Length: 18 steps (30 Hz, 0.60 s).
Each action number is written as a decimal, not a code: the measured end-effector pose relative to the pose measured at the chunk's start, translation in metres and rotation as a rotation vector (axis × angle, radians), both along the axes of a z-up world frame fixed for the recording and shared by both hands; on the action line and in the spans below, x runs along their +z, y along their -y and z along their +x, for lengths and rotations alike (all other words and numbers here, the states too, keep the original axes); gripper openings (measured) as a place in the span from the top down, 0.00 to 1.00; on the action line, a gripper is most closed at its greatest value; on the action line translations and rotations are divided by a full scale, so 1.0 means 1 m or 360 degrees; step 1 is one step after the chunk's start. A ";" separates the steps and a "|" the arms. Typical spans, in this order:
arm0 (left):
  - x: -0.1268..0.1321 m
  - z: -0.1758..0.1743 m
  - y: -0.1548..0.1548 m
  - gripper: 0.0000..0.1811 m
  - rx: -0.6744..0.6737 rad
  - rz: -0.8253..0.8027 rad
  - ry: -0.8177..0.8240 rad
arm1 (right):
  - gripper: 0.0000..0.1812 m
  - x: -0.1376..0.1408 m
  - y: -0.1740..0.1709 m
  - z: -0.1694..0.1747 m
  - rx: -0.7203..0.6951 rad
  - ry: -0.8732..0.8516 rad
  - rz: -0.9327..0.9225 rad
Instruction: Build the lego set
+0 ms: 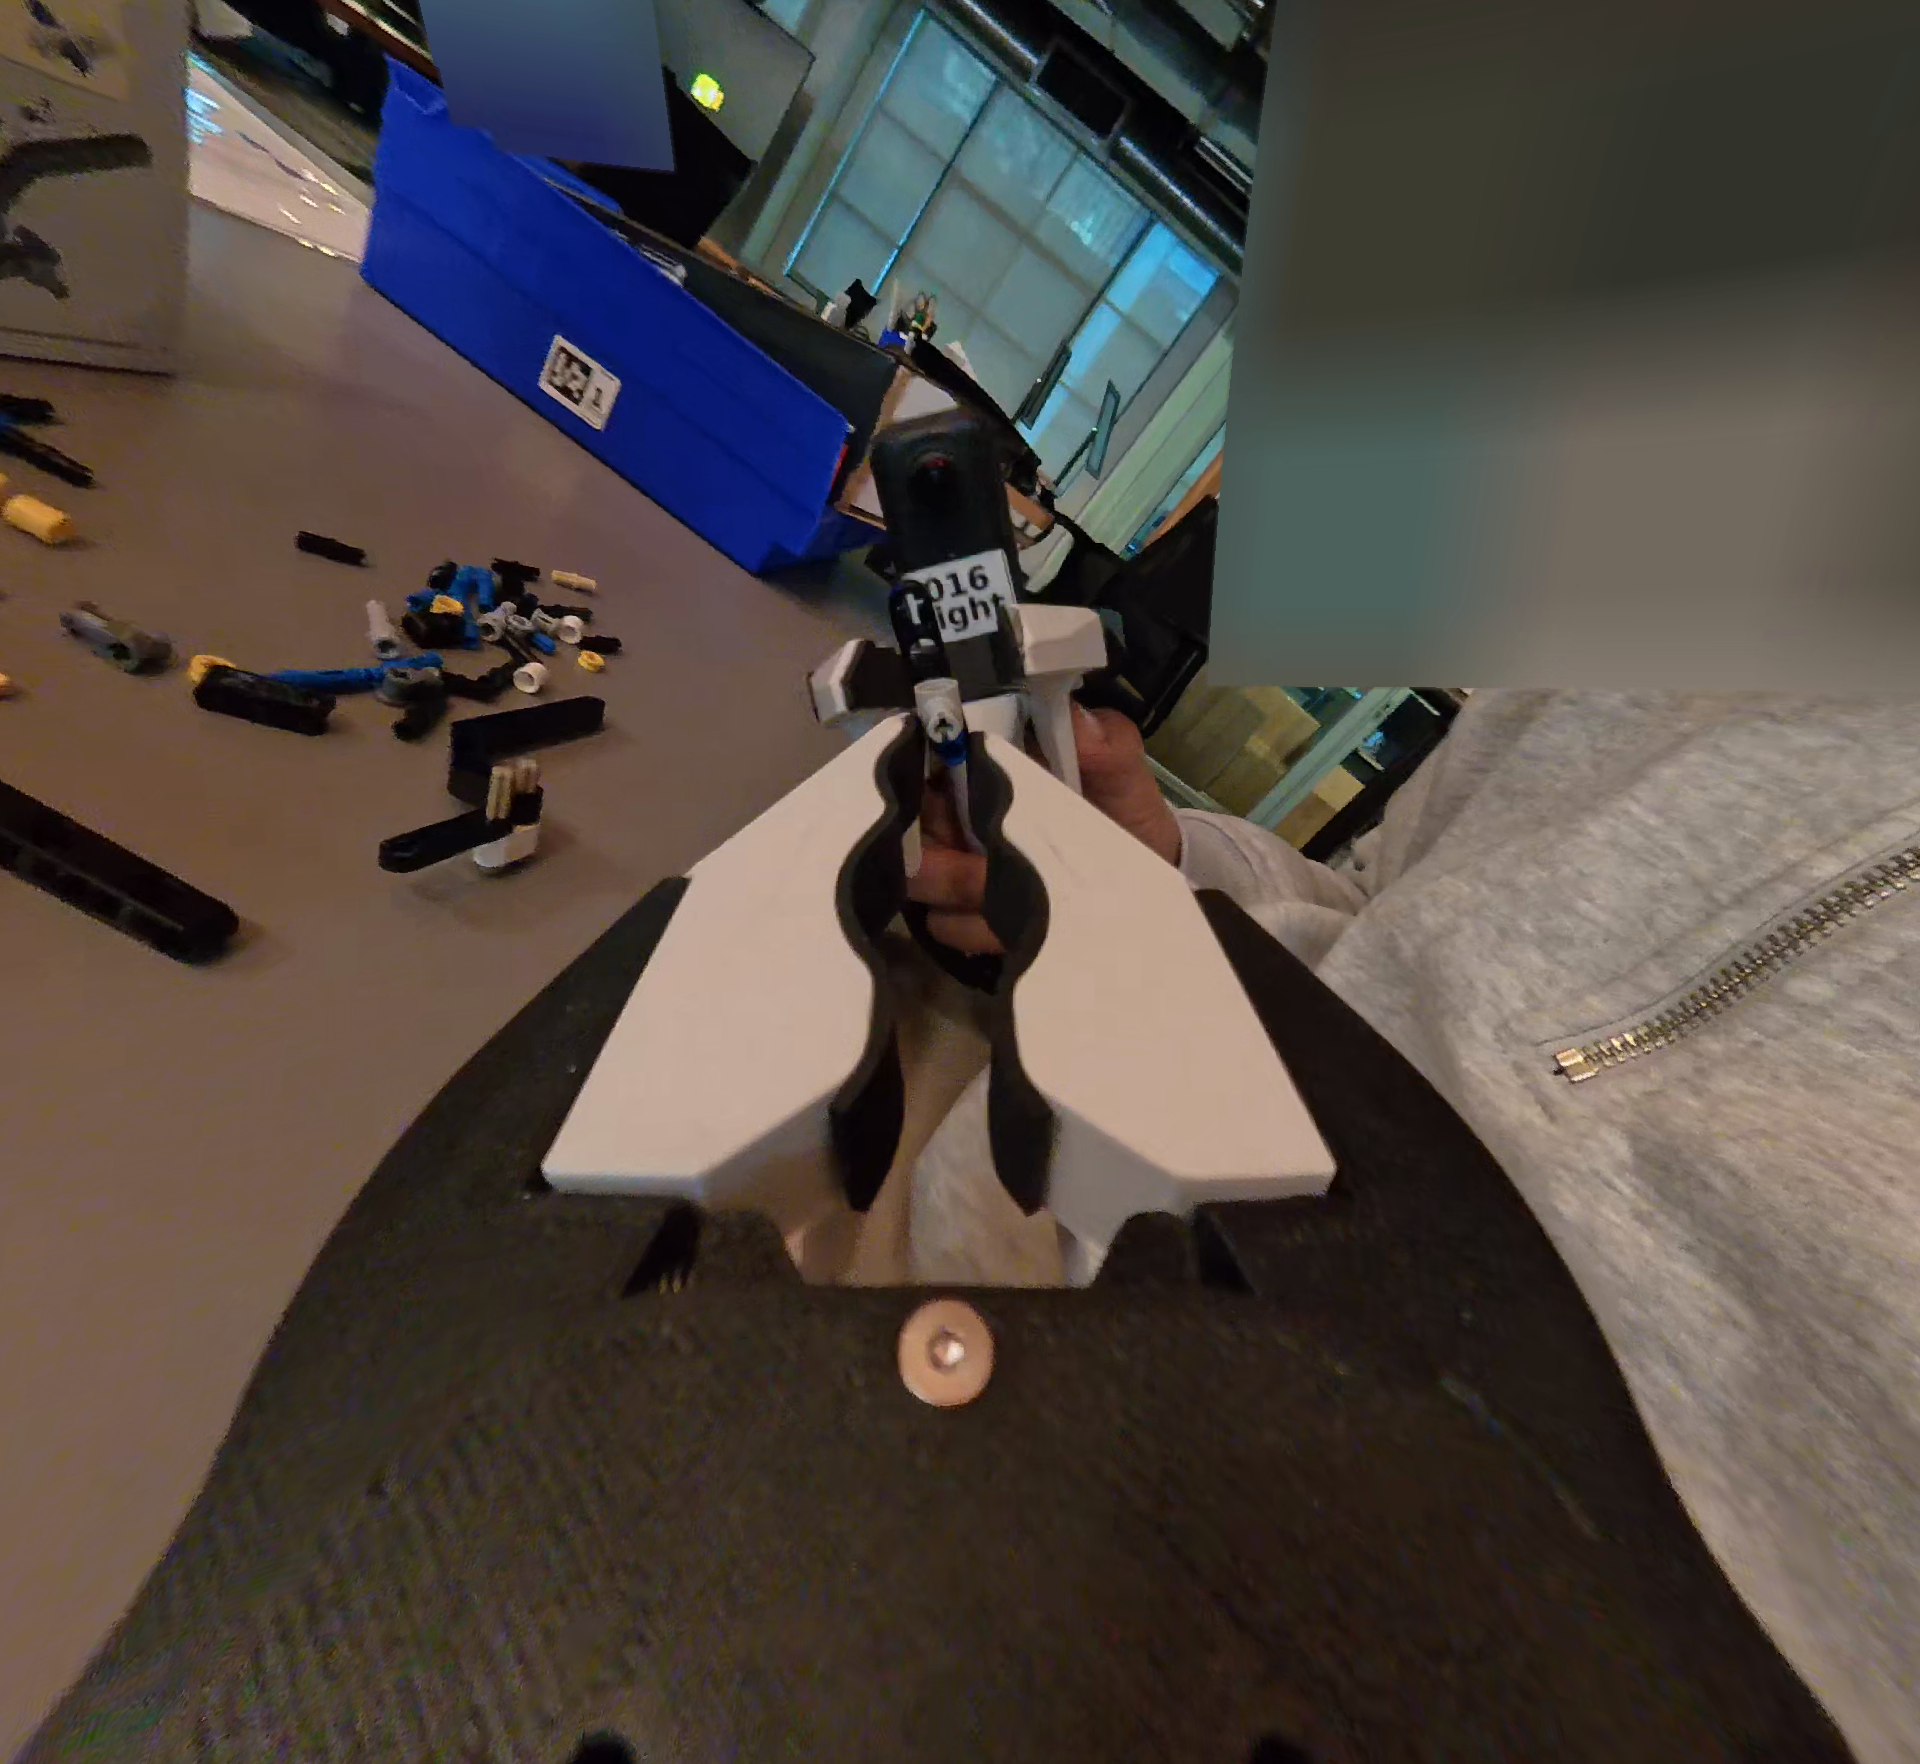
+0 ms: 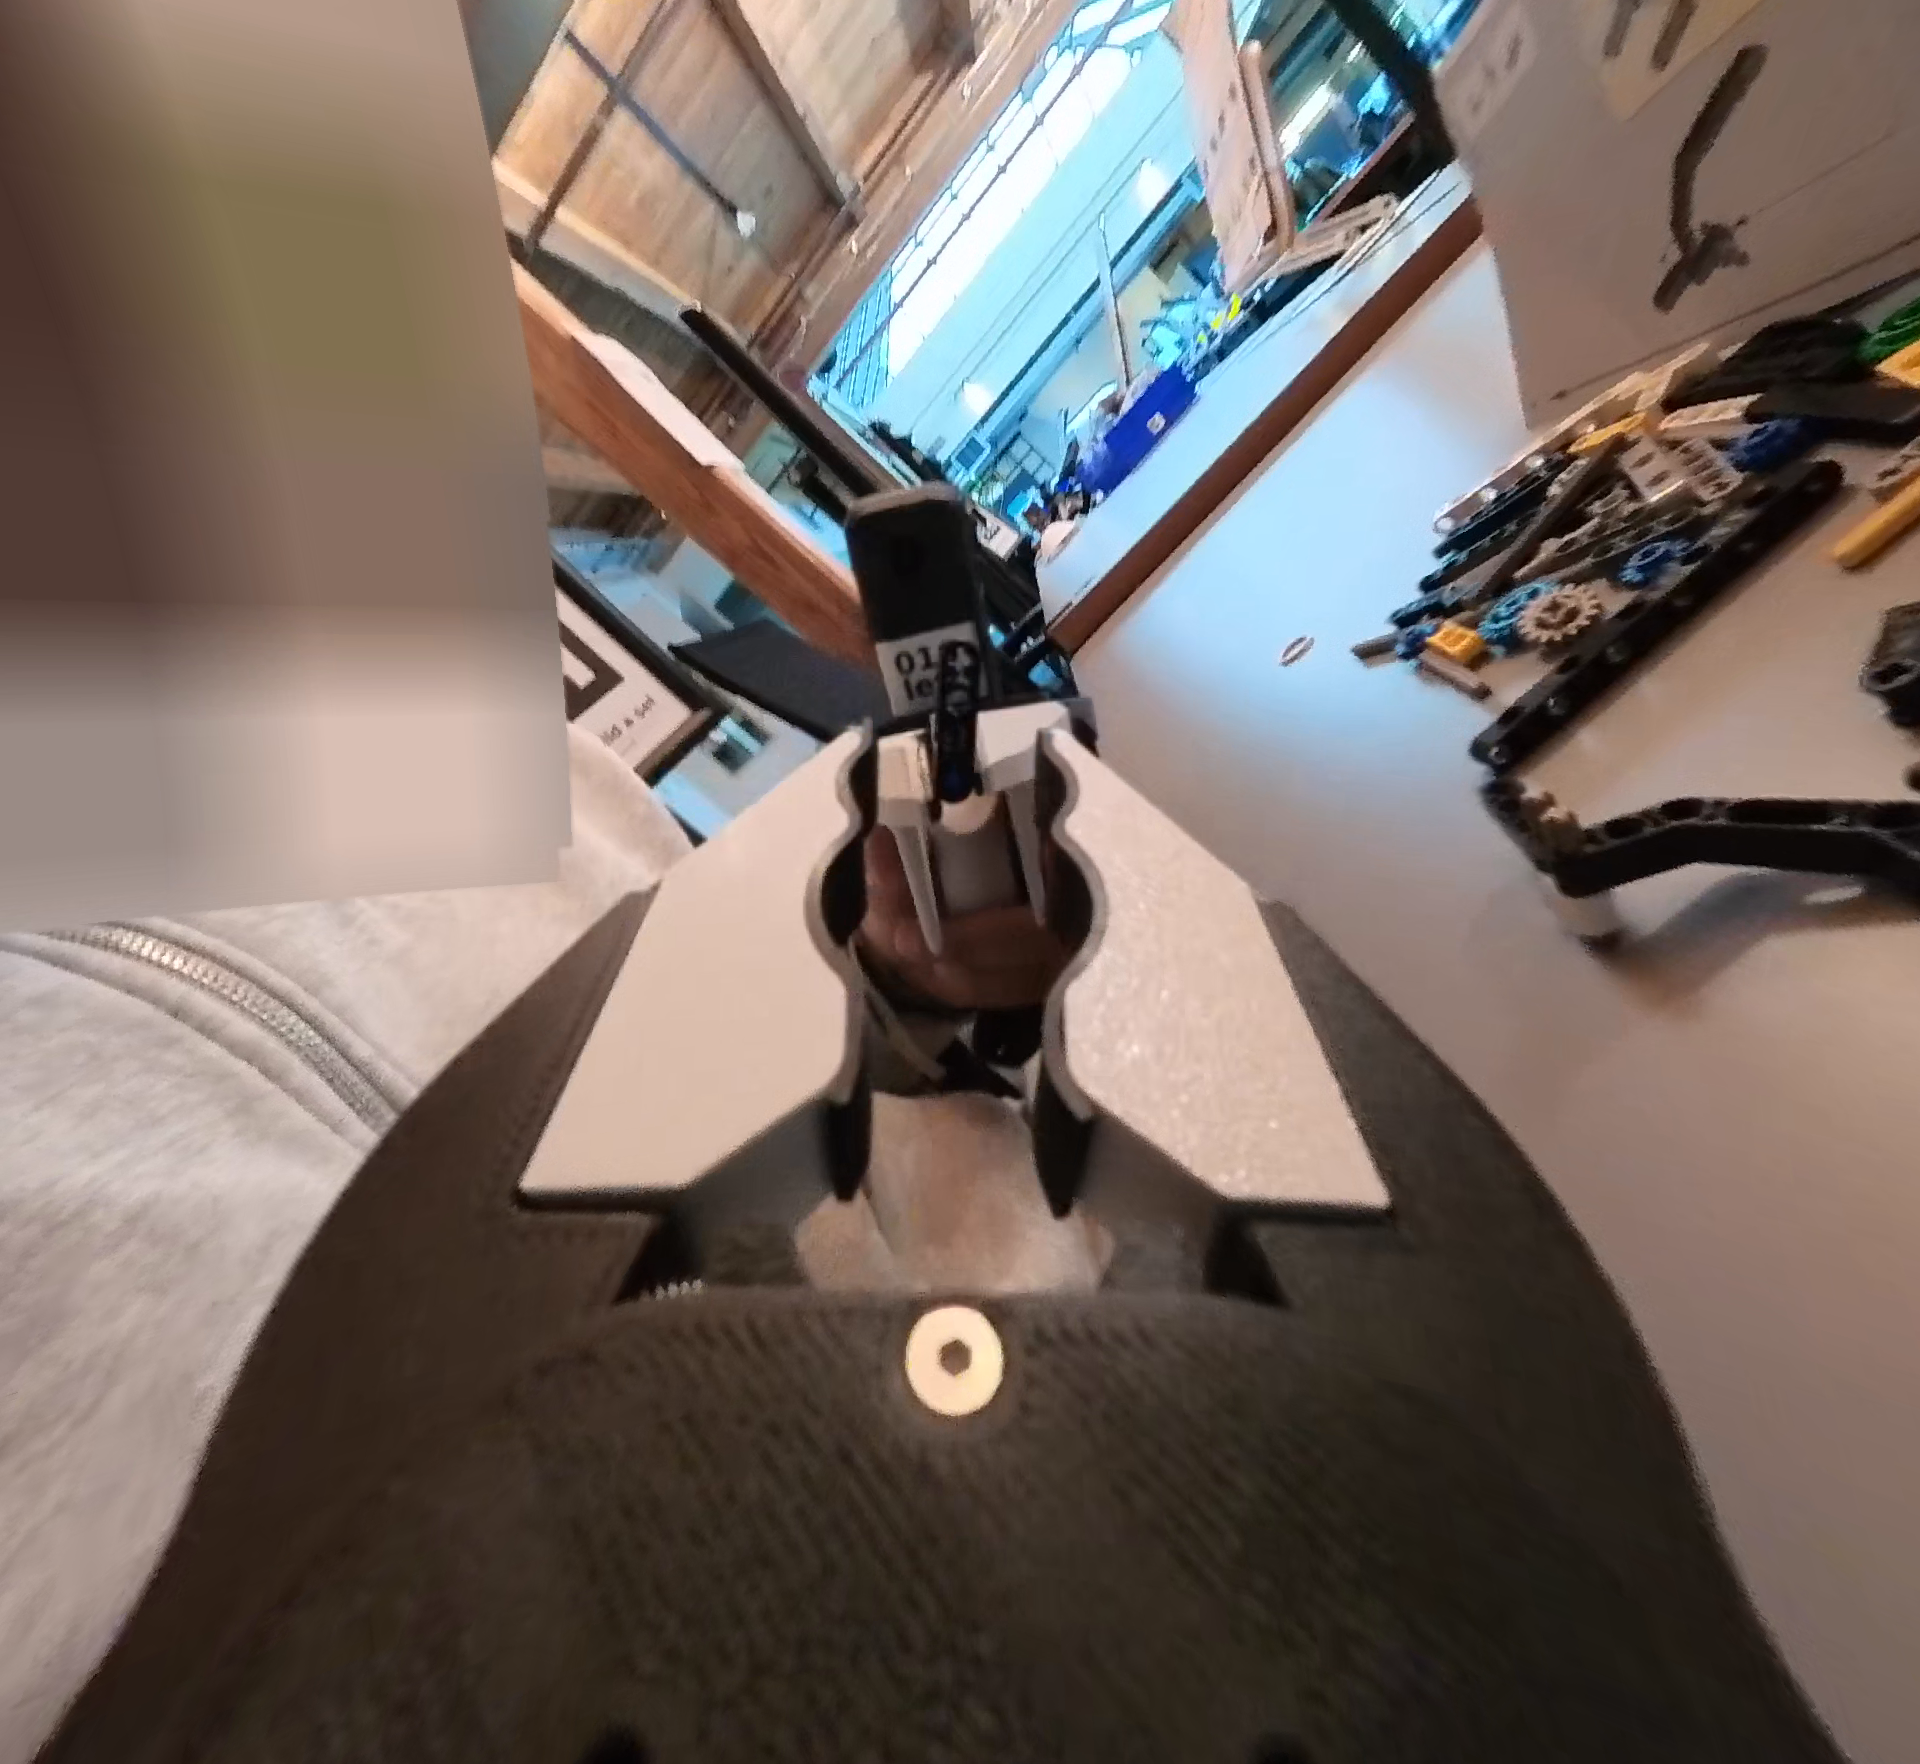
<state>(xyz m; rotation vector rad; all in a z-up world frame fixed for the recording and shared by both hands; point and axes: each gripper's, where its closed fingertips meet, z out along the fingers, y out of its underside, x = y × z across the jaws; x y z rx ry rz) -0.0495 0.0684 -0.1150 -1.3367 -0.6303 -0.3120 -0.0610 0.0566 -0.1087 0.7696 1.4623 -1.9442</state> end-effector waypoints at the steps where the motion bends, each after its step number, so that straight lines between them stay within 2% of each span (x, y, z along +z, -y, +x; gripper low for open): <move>1: 0.000 0.002 -0.001 0.97 -0.0034 0.0001 0.0012 | 0.86 -0.001 0.001 0.002 0.0022 -0.0020 0.0022; 3: -0.003 0.006 -0.005 0.97 -0.0092 -0.0010 0.0031 | 0.96 -0.001 0.003 0.008 0.0060 -0.0061 0.0047; 4: -0.003 0.007 -0.005 0.98 -0.0104 -0.0011 0.0042 | 0.97 -0.001 0.003 0.008 0.0060 -0.0074 0.0062; 8: -0.004 0.007 -0.006 0.97 -0.0122 0.0004 0.0069 | 0.98 -0.002 0.002 0.009 0.0064 -0.0099 0.0100; 11: -0.001 0.004 -0.002 0.91 -0.0092 0.0044 0.0073 | 0.98 0.000 0.000 0.008 0.0056 -0.0120 0.0102; 18: 0.005 0.000 0.008 0.96 -0.0139 0.0156 0.0143 | 0.98 -0.003 -0.004 0.007 0.0096 -0.0049 0.0101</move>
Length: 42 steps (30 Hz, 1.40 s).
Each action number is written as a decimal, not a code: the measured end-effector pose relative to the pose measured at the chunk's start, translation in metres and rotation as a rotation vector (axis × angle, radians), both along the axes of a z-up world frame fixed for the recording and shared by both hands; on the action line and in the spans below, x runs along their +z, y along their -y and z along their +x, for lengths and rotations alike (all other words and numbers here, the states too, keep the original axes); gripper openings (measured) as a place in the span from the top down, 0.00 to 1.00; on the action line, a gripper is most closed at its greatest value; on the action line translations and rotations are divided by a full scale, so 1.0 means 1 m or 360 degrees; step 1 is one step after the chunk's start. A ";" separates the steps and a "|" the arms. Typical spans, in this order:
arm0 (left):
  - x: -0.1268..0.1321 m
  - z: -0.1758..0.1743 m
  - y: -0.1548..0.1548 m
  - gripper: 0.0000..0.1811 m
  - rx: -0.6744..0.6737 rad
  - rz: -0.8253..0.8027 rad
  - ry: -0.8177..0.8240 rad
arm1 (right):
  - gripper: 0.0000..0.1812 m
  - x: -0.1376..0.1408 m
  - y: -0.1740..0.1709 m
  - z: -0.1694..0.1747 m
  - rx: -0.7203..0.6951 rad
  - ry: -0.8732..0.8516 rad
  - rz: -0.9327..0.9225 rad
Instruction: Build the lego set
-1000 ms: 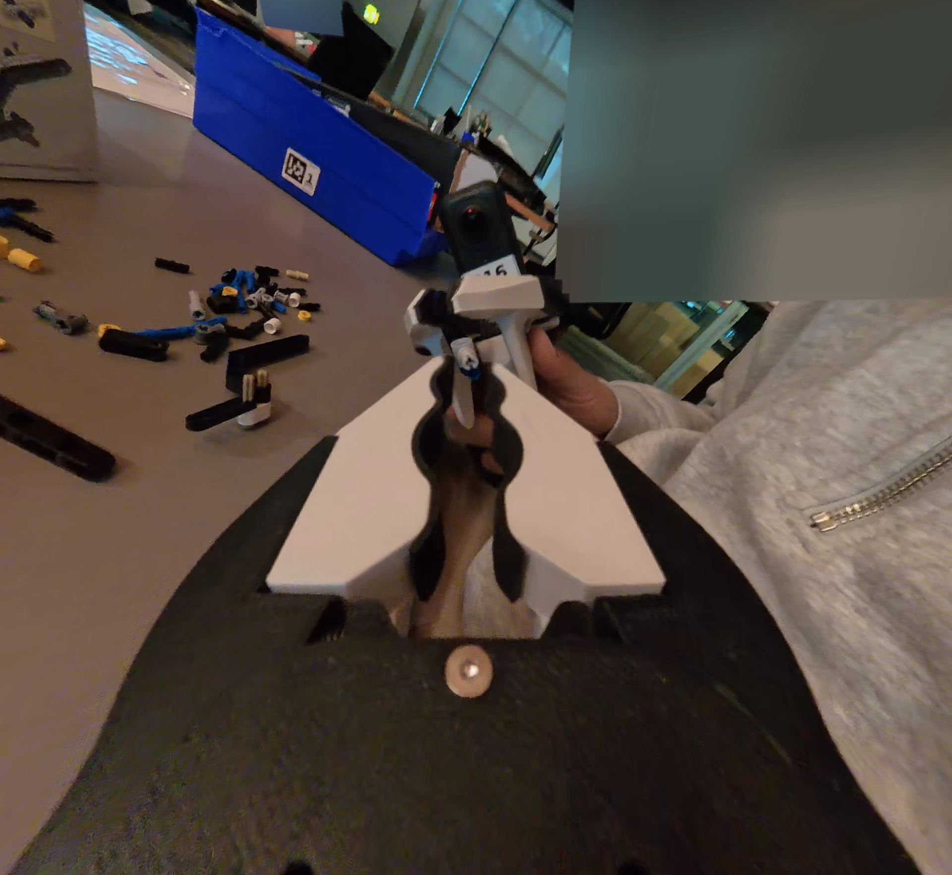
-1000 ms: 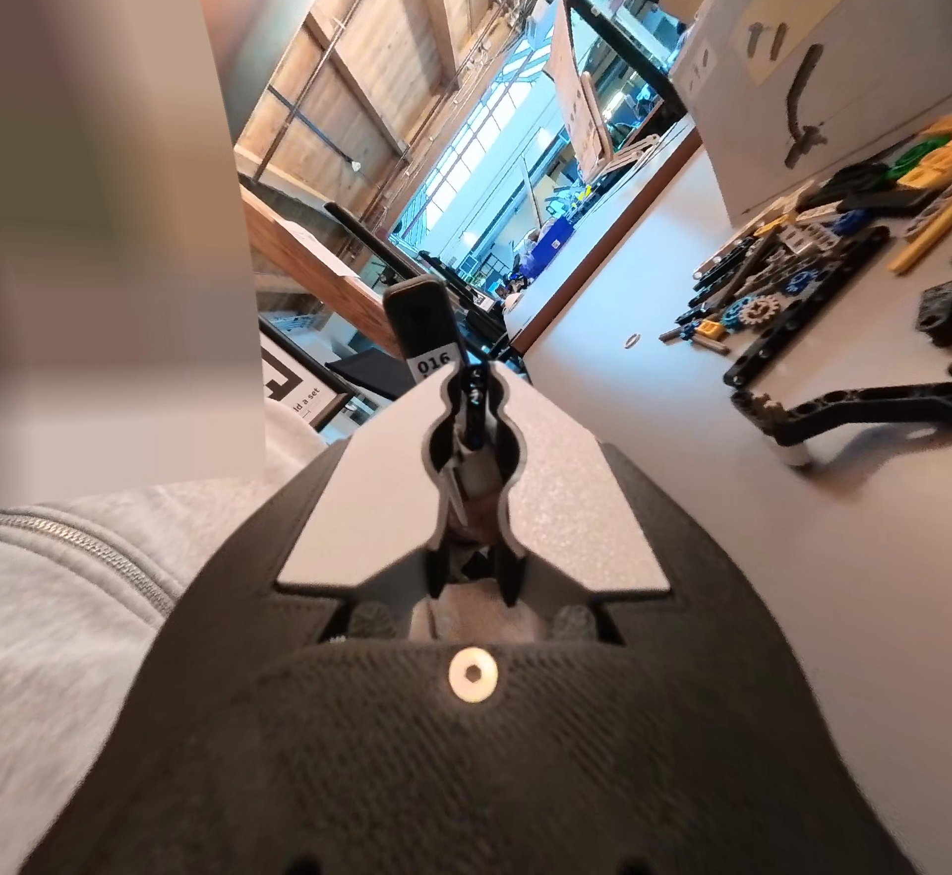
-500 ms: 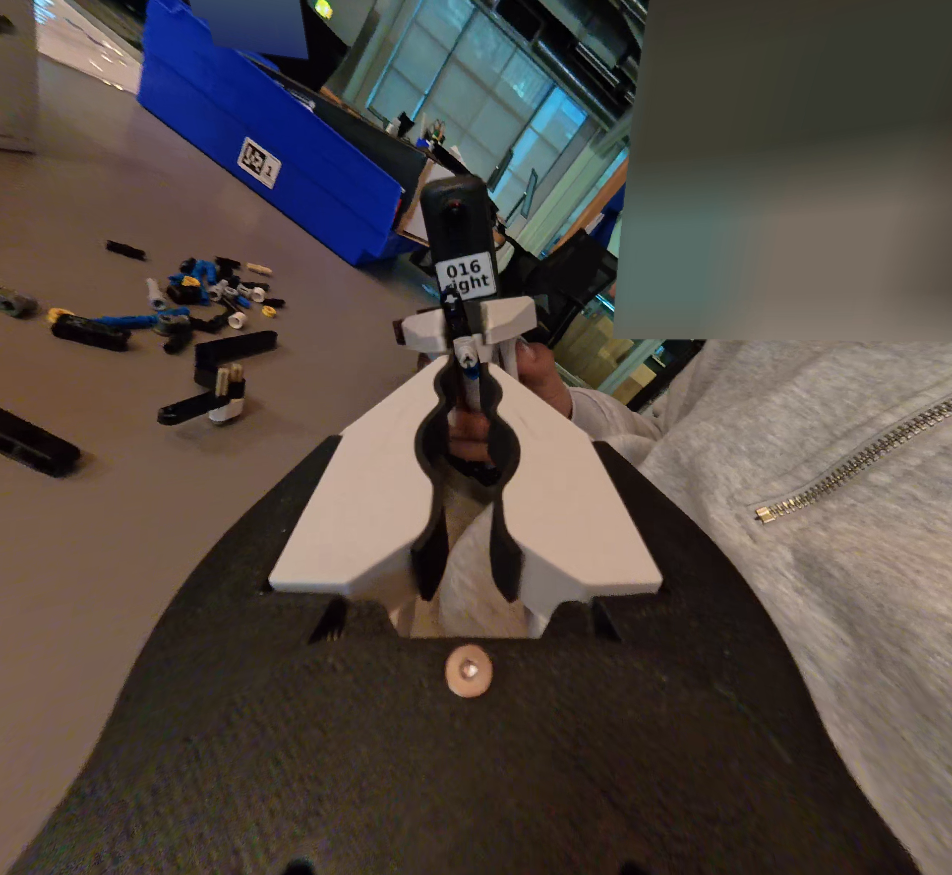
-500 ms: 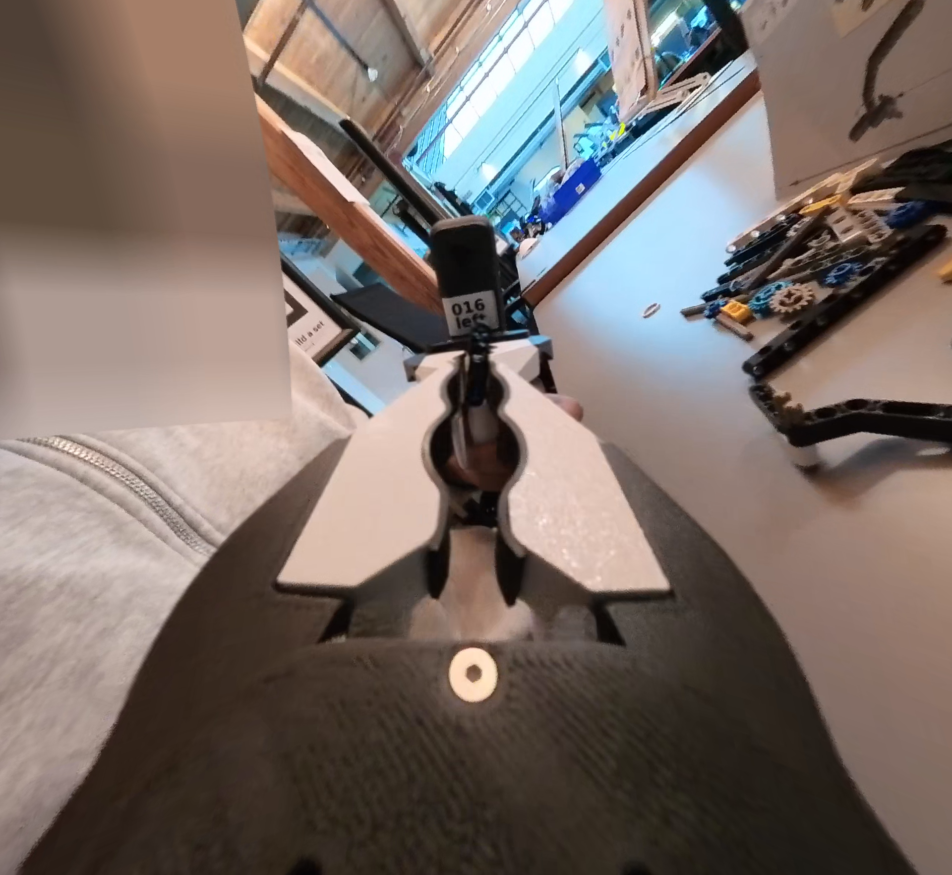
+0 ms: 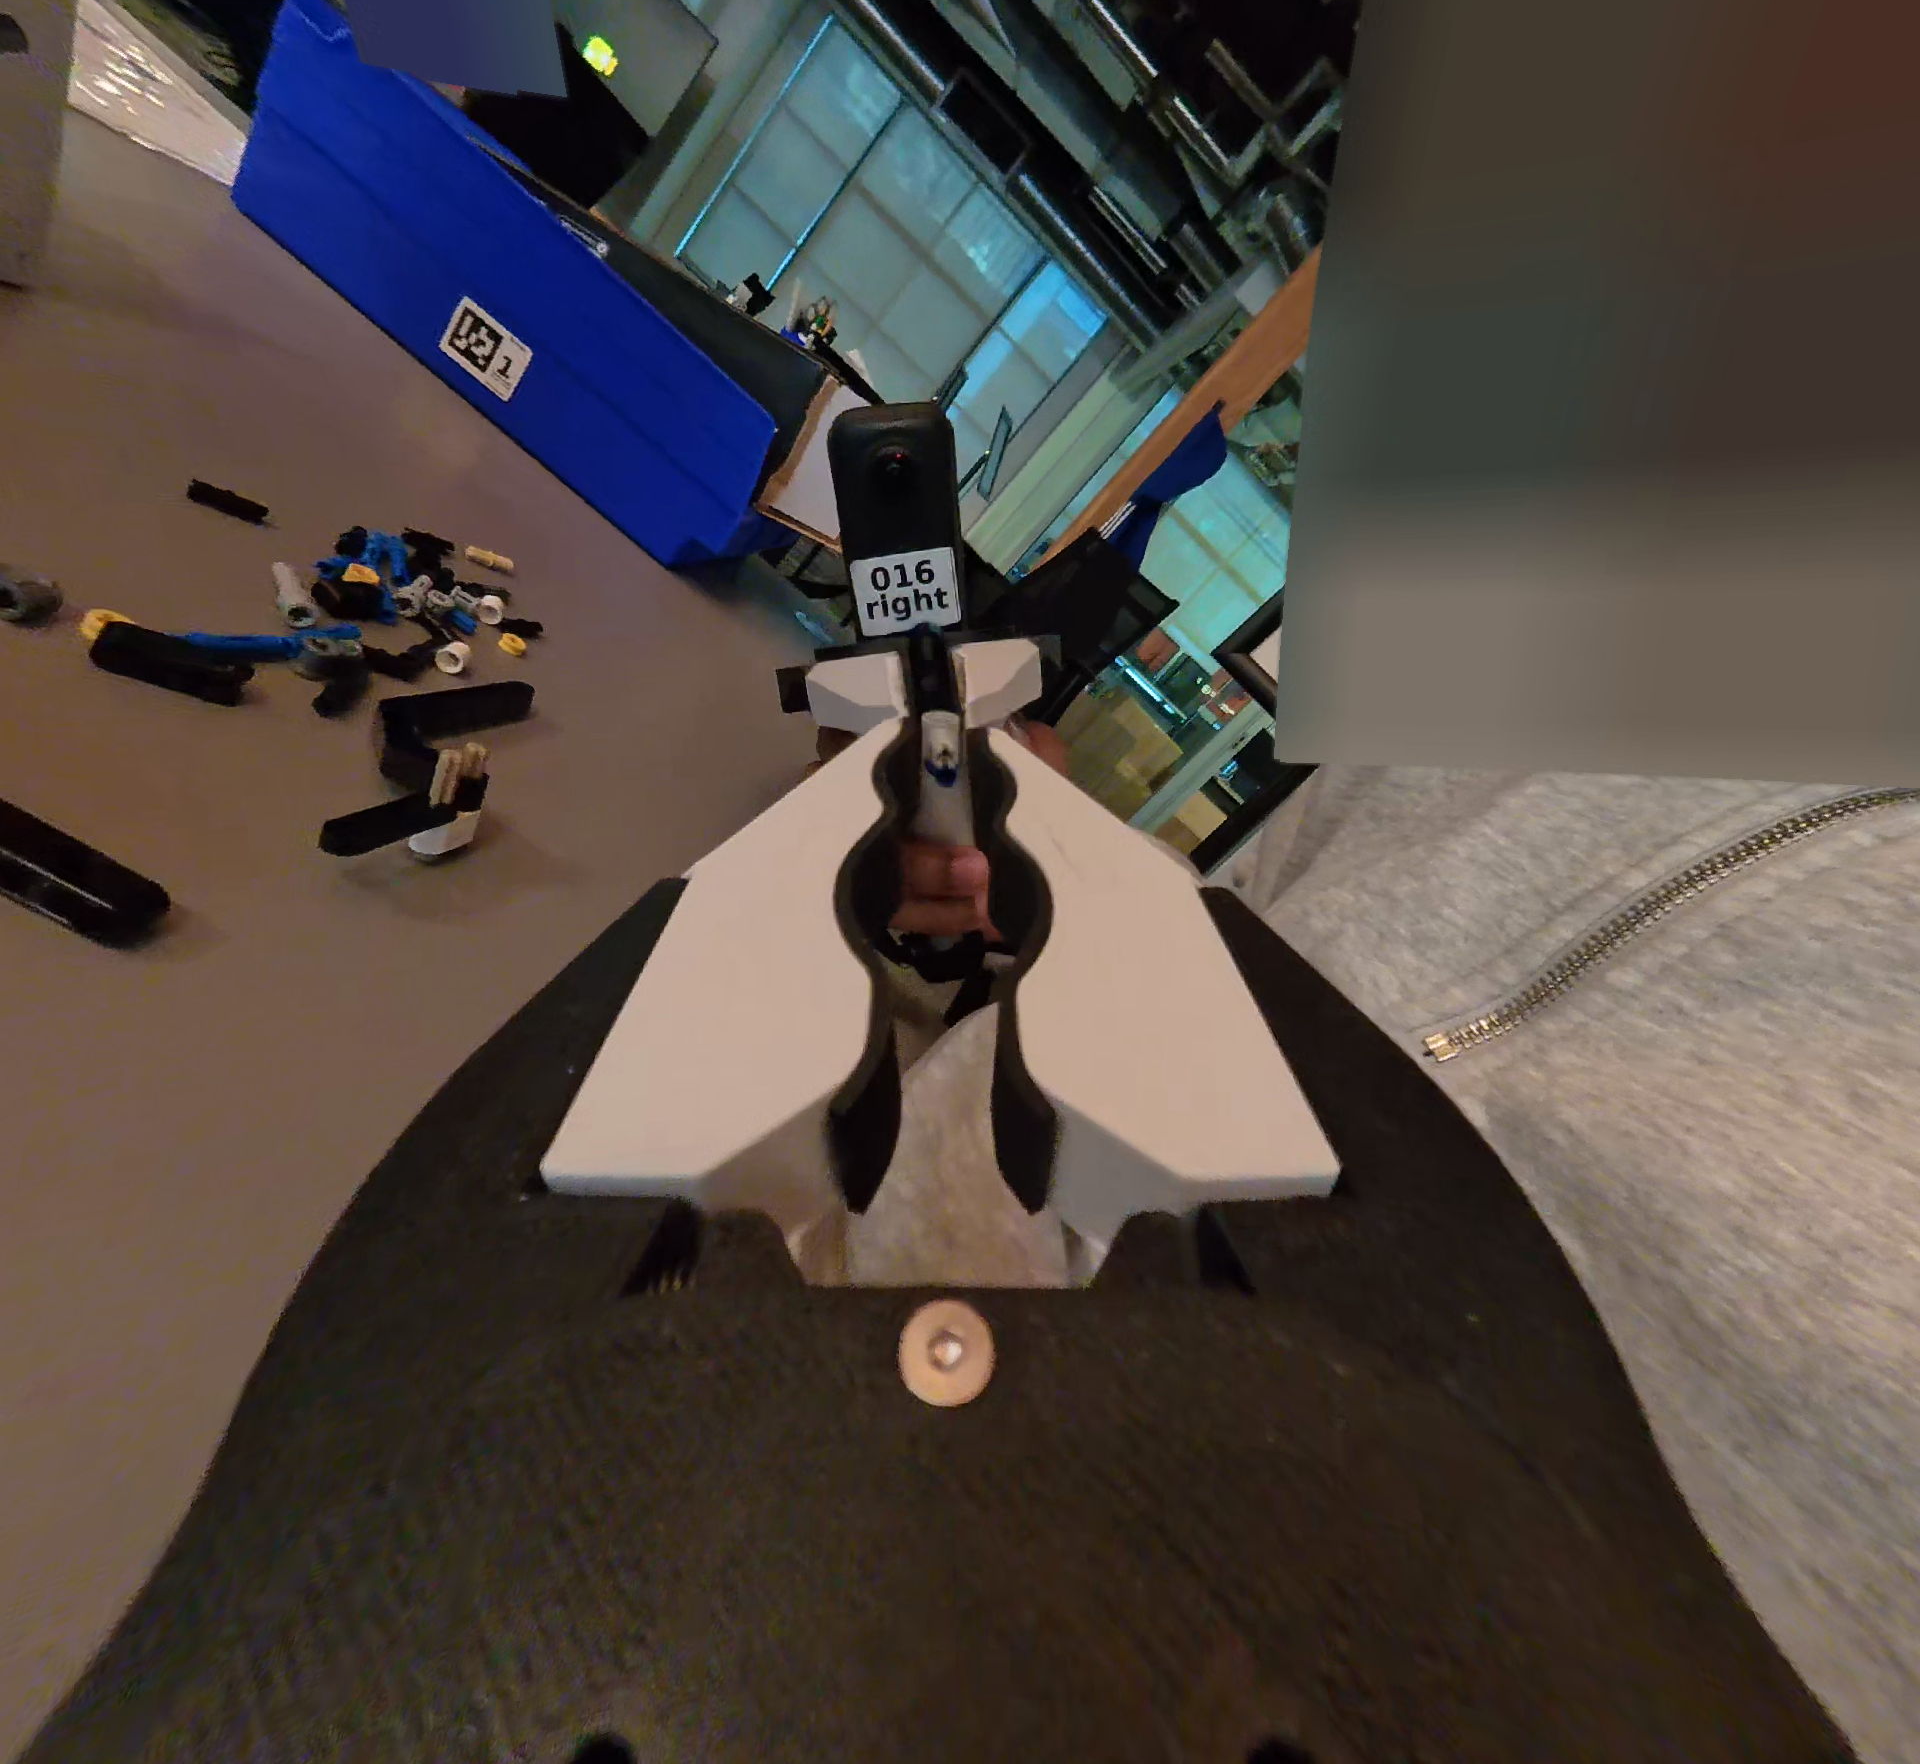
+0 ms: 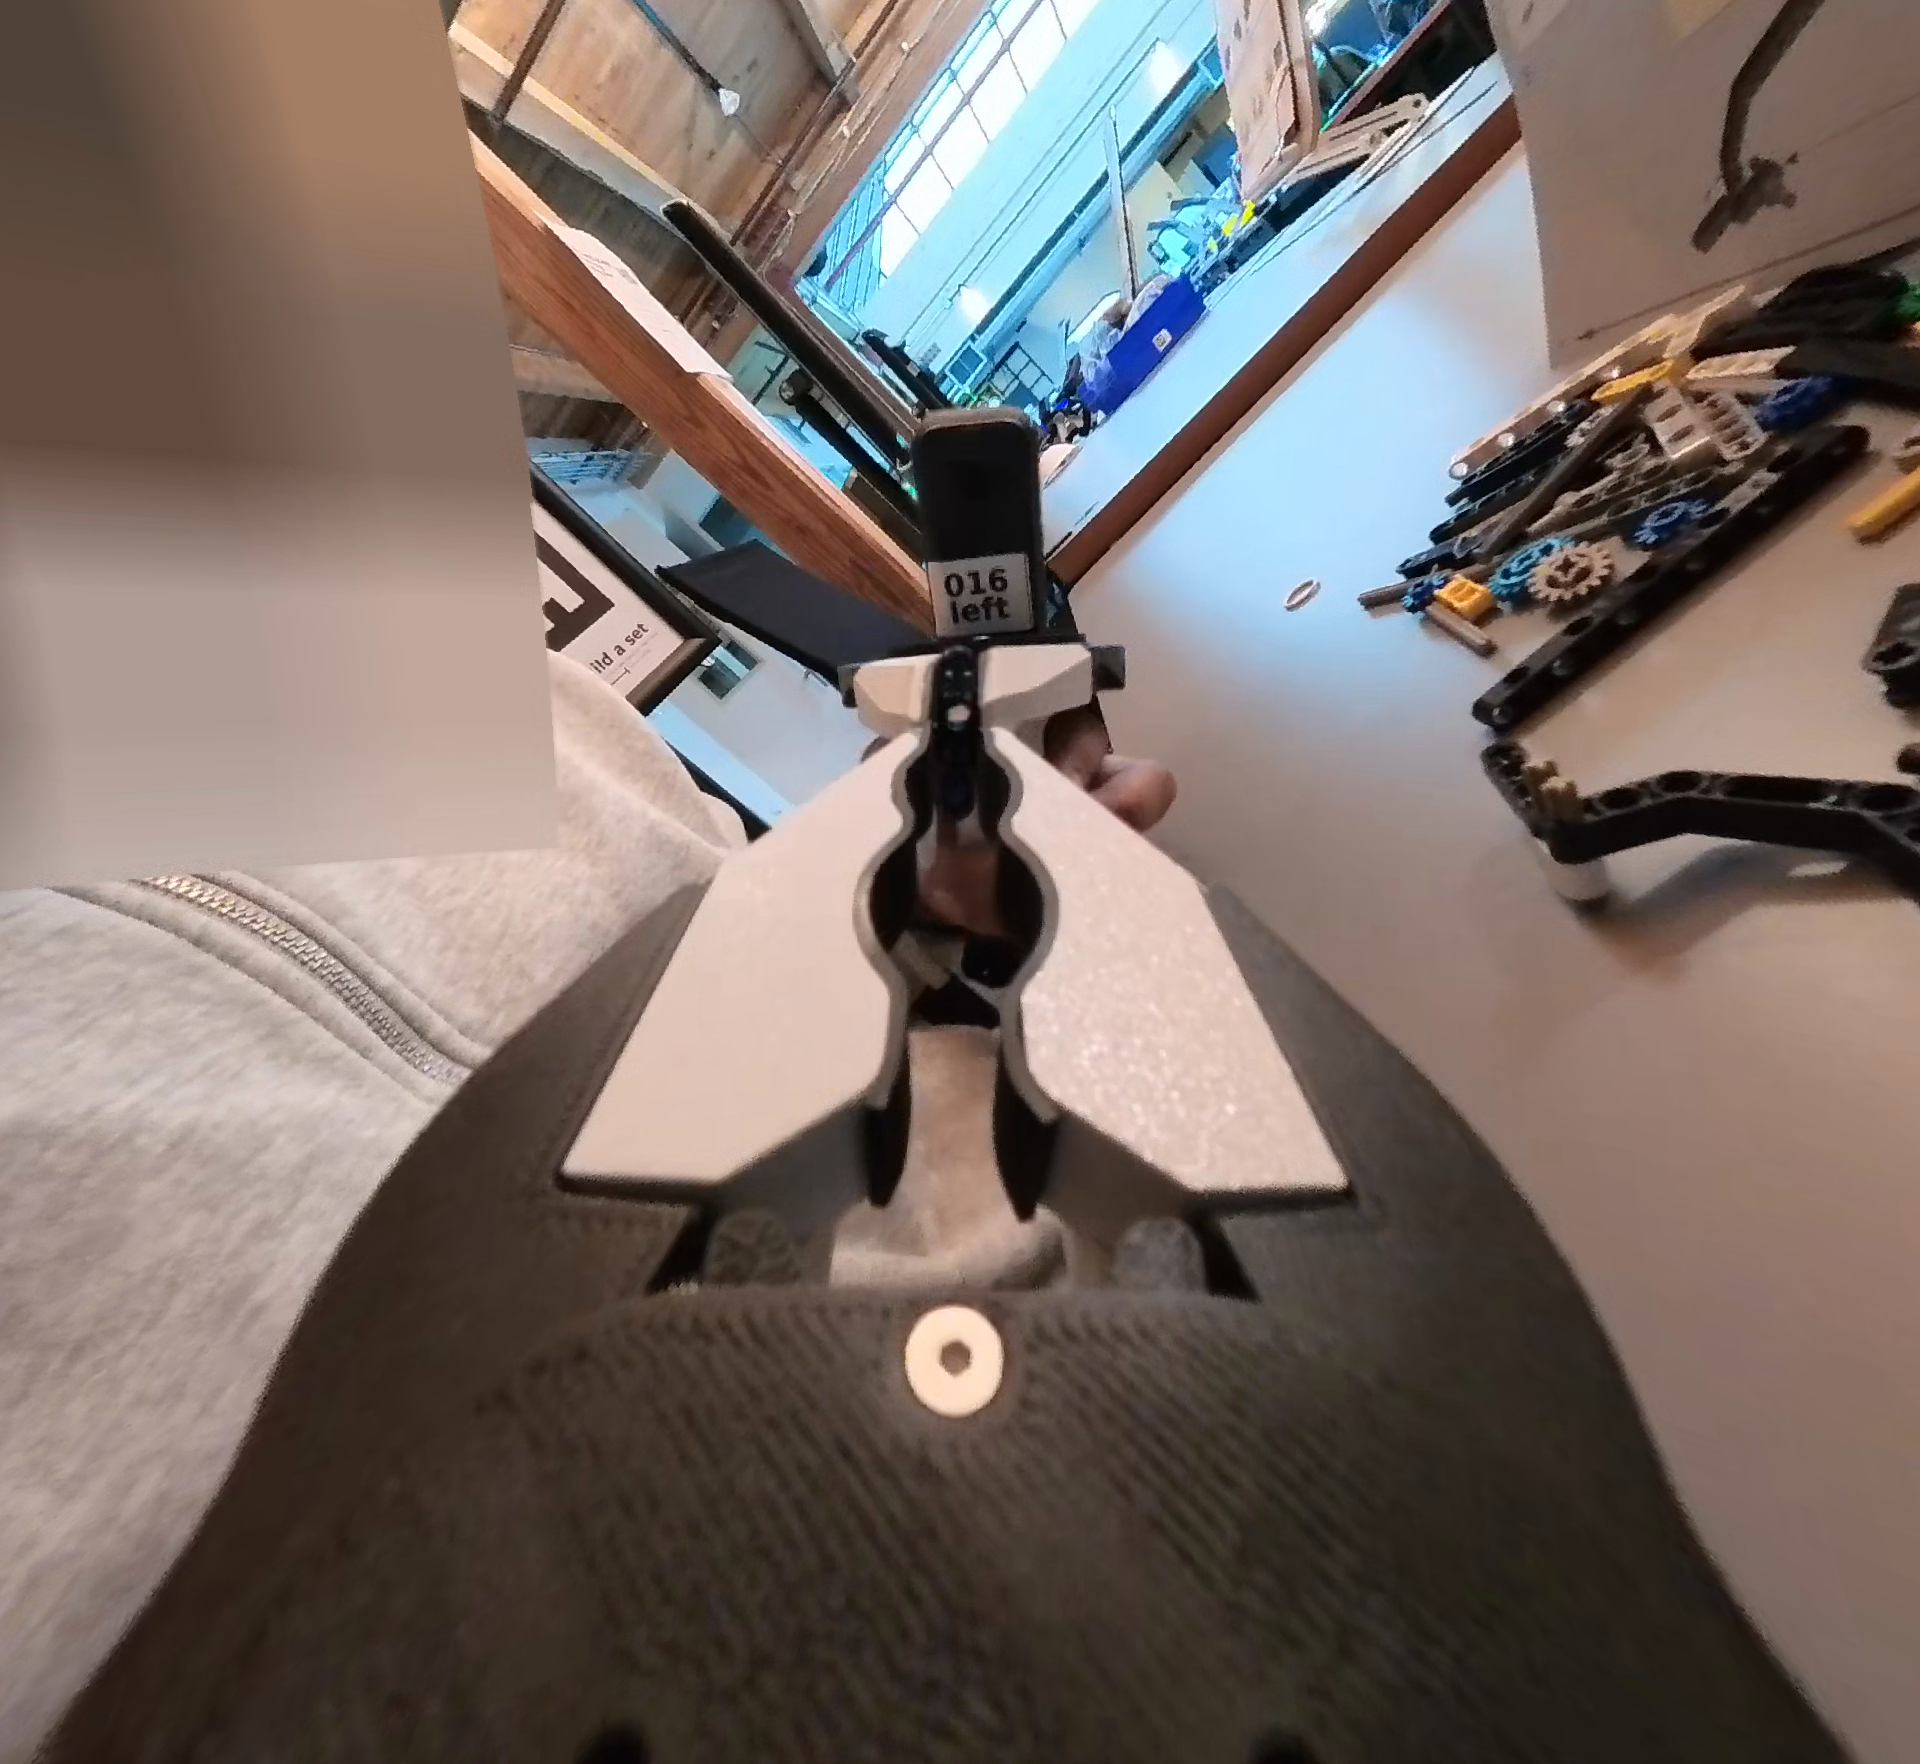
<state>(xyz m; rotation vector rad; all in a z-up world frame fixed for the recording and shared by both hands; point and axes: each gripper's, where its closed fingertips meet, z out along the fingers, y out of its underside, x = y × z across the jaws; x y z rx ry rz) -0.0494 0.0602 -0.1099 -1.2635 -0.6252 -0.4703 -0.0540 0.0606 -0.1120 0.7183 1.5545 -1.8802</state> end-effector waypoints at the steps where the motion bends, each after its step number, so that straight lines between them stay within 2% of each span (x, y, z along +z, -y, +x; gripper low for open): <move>1: -0.001 0.000 0.000 0.97 0.0002 -0.0022 -0.0009 | 0.98 -0.002 0.001 0.002 0.0019 0.0000 0.0016; 5: -0.006 0.002 -0.003 0.98 -0.0022 -0.0087 -0.0016 | 0.98 -0.004 0.001 0.002 0.0021 0.0008 0.0041; 8: -0.010 0.002 -0.004 0.95 -0.0038 -0.0128 -0.0009 | 0.98 -0.003 0.000 0.002 0.0027 0.0028 0.0017; 12: -0.010 0.004 -0.005 0.98 -0.0061 -0.0113 0.0022 | 0.98 -0.005 0.000 0.002 0.0025 0.0014 0.0035; 24: -0.014 0.005 -0.010 0.94 -0.0117 -0.0099 0.0157 | 0.98 -0.006 0.002 0.005 0.0028 -0.0092 0.0106; 26: -0.012 0.005 -0.008 0.97 -0.0117 -0.0078 0.0163 | 0.98 -0.007 0.002 0.004 0.0018 -0.0104 0.0126; 34: -0.012 0.009 -0.009 0.97 -0.0182 -0.0083 0.0199 | 0.98 -0.007 0.001 0.007 0.0055 -0.0094 0.0113; 42: -0.022 0.017 -0.011 0.97 -0.0306 -0.0188 0.0328 | 0.97 -0.017 0.001 0.015 0.0122 -0.0190 0.0275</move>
